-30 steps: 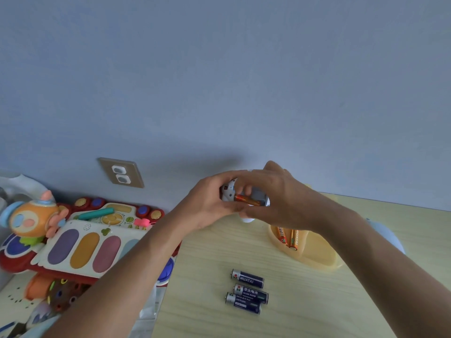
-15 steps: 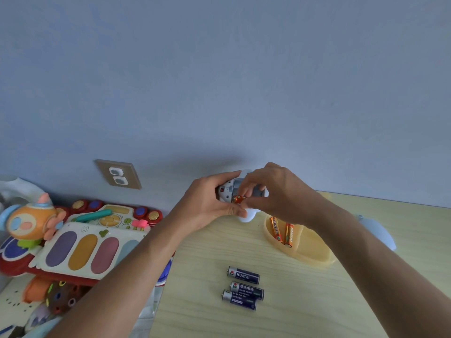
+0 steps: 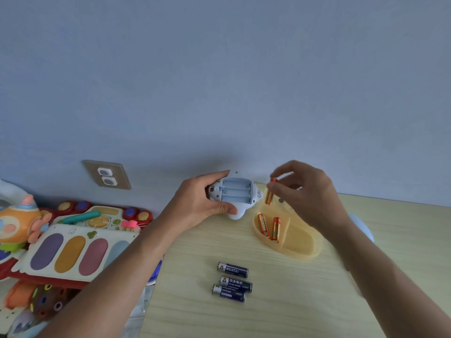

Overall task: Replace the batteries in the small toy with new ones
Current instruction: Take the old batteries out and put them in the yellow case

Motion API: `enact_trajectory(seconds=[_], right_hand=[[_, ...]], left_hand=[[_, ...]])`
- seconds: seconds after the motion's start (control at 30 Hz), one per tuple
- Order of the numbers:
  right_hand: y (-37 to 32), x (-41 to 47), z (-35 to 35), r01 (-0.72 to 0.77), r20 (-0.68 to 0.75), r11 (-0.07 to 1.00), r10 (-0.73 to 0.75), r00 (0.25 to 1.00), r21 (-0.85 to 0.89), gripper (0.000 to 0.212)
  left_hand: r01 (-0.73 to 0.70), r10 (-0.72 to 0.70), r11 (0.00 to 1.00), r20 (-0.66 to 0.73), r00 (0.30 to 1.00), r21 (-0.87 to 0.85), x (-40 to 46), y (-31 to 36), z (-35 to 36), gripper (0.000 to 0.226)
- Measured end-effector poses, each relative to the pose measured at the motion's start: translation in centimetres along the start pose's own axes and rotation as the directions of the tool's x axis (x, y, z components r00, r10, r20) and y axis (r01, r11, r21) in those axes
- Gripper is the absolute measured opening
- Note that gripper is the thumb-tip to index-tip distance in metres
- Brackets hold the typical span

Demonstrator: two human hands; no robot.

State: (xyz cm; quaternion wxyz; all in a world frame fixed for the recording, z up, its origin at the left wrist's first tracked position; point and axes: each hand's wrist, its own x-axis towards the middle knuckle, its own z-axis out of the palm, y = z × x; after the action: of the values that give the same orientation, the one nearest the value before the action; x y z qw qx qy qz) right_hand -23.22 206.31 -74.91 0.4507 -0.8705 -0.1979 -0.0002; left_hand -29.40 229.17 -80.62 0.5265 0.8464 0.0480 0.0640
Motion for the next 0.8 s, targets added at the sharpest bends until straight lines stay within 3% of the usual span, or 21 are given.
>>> enact_trajectory(seconds=[0.17,0.5,0.63,0.8], right_hand=[[1.4,-2.3,0.0,-0.093,0.046,0.973,0.105,0.993,-0.209,0.012],[2.5,-3.7,0.2,0.03,0.087,0.924,0.004,0.996,-0.382,0.01],[3.2,-3.8,0.6,0.076,0.087,0.913,-0.045,0.995,-0.4,0.012],[3.4,-4.0,-0.9,0.123,-0.018,0.938,-0.136,0.991,-0.323,0.029]], left_hand=[[0.003,-0.002,1.0,-0.024,1.0,0.021,0.0,-0.1,0.1,0.098],[0.006,-0.004,0.997,-0.026,1.0,0.072,0.2,-0.3,0.0,0.094],[-0.038,0.043,0.987,-0.028,0.999,0.156,0.3,-0.1,0.1,0.085],[-0.122,0.125,0.965,-0.002,0.992,0.231,0.5,0.1,0.1,0.086]])
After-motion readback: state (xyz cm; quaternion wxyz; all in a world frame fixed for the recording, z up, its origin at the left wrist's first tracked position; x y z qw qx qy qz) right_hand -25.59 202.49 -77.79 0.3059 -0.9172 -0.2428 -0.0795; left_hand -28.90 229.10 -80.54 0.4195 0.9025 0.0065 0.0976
